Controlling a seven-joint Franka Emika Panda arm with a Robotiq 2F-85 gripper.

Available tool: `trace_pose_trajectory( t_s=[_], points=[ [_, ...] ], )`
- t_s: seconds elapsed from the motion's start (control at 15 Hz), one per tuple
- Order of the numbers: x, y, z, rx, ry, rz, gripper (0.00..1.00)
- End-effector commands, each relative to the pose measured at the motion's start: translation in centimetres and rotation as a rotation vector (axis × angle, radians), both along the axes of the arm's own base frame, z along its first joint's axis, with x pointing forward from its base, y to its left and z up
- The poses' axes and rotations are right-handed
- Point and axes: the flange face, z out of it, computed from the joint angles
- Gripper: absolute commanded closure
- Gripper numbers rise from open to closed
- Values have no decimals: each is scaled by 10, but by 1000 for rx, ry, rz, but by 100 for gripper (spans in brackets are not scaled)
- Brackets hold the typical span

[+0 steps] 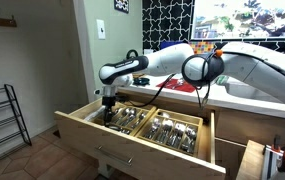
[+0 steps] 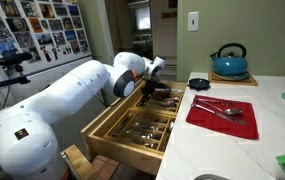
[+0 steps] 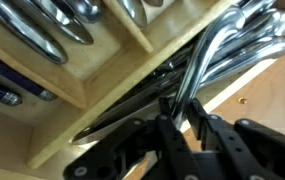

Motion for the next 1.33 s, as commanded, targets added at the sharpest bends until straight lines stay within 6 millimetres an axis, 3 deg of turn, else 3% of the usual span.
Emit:
trace_pose_trajectory(
  t_s=[0.0, 0.27, 0.73, 1.27],
  points=[
    [4, -3, 12, 32, 2, -18, 96],
    [8, -8, 44, 44, -20, -67, 96],
    [12, -41, 111, 7, -67, -209, 96],
    [-19, -91, 191, -90, -58, -498, 95]
  ],
)
